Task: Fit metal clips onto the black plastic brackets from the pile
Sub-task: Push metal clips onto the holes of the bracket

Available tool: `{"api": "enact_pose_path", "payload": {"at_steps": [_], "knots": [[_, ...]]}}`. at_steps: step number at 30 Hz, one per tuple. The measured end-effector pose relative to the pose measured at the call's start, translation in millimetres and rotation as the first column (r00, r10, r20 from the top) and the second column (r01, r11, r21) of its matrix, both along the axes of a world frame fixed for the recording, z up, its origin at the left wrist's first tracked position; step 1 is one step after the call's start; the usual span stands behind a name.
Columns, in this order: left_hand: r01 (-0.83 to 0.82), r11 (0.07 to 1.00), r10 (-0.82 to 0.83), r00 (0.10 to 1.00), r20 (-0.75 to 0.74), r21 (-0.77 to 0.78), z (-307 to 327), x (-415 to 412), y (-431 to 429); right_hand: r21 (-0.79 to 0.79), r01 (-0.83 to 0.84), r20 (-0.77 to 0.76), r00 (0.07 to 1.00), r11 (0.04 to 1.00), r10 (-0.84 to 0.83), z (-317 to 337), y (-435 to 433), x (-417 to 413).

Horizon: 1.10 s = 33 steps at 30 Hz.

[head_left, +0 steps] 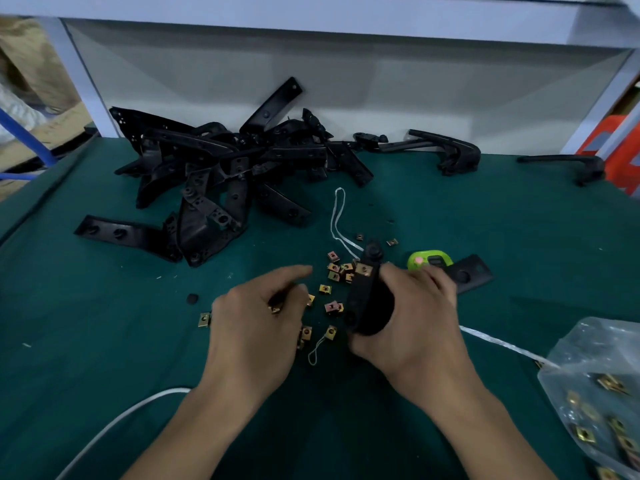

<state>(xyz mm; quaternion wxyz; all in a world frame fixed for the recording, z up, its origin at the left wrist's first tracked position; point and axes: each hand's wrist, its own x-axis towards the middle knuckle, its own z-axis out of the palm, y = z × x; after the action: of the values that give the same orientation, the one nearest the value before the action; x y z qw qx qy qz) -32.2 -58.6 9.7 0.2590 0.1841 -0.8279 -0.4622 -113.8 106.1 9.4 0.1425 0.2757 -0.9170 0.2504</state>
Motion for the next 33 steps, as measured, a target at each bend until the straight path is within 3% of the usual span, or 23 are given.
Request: {"api": "enact_pose_path", "payload": {"at_steps": [3,7,12,18,22,29,33], "knots": [[-0.021,0.991,0.037,0.992,0.123,-0.133,0,1,-10,-0.091,0.039,-0.005,0.999,0.995,-0.040,-2,5,-3],[0.204,0.879,-0.080,0.954,0.288,-0.432,-1,4,-13,-0.199,0.025,0.011,1.000,0.980,-0.023,-4,2,0],[0.232,0.878,-0.105,0.947,0.304,-0.419,-6,6,-11,-0.189,-0.019,0.076,0.997,0.982,0.034,-5,1,3],[0.070,0.960,-0.022,0.984,0.177,-0.271,-3,7,-6,-0.168,0.001,0.145,0.989,0.986,0.024,-6,2,2],[0.042,0.999,-0.041,0.991,0.124,-0.012,-1,6,3,-0.179,-0.004,0.160,0.986,0.984,0.033,-7,1,2],[0.167,0.915,-0.190,0.982,0.024,0.368,-1,2,0,-0.154,-0.037,0.135,0.989,0.987,0.058,-11,-2,1],[0.224,0.879,-0.228,0.973,-0.042,0.422,1,1,0,-0.147,-0.067,0.107,0.991,0.987,0.083,-10,-4,1]]}}
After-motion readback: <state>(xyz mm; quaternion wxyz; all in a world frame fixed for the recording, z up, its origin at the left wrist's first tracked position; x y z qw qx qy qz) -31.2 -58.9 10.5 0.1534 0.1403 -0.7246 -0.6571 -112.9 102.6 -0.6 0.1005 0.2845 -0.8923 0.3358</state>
